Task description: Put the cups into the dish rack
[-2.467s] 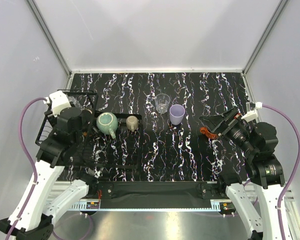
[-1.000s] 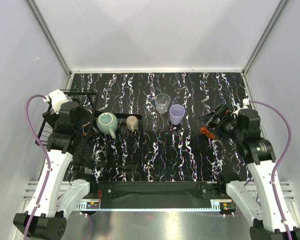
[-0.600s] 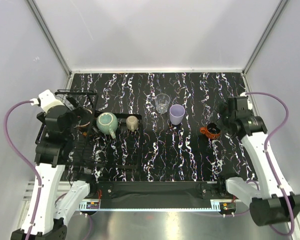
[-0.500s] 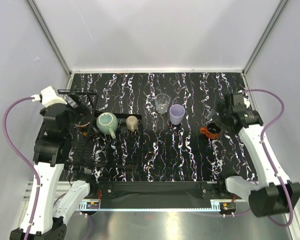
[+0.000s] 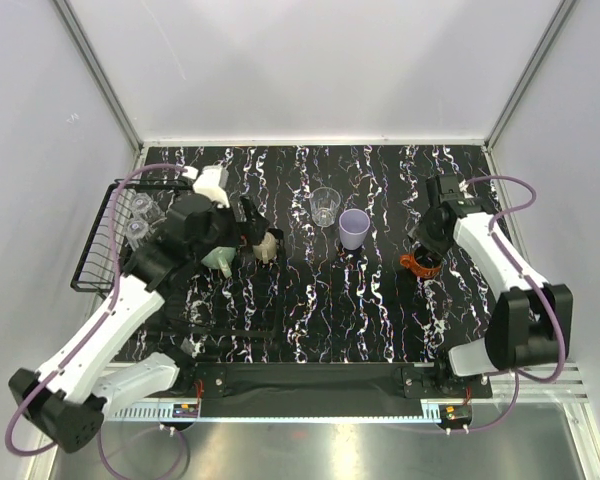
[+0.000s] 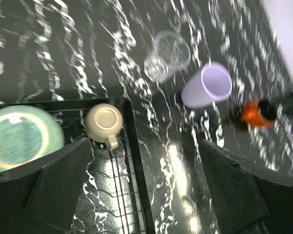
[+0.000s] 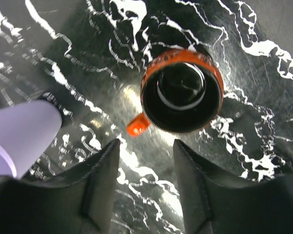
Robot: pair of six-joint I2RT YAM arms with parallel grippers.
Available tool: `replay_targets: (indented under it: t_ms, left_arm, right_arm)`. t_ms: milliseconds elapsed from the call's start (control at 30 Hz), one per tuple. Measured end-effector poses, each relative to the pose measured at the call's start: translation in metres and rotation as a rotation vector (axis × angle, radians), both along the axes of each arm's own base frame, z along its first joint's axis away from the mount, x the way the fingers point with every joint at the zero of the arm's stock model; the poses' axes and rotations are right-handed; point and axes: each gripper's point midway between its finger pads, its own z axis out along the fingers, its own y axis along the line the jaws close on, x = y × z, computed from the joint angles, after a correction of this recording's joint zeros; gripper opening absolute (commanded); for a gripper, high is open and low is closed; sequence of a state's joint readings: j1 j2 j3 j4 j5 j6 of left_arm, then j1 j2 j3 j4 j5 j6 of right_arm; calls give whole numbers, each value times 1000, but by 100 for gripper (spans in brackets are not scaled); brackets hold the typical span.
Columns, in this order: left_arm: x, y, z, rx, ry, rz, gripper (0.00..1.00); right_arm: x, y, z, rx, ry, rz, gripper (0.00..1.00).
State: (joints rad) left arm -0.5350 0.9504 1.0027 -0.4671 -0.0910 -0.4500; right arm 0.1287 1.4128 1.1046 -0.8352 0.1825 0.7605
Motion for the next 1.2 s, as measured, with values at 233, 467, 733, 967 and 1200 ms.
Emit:
replay_targets:
  t_ms: [233, 467, 733, 967, 1200]
  left_arm:
    - [-6, -26, -23, 26, 76, -163, 99]
    - [-9, -31, -22, 6, 88, -183, 99]
    - [-8, -32, -20, -11, 87, -176, 96]
    - [-9, -33, -20, -27, 96, -172, 91]
    - [-28, -54, -10, -159, 161, -262, 85]
  right_arm:
    - [14, -5, -27, -37, 80, -62, 61]
    - [19, -13, -31, -67, 70, -119, 60]
    - [25, -15, -70, -93, 152, -138, 38]
    - [28, -16, -77, -101, 156, -145, 0]
    - [22, -9, -25, -52, 6, -63, 0]
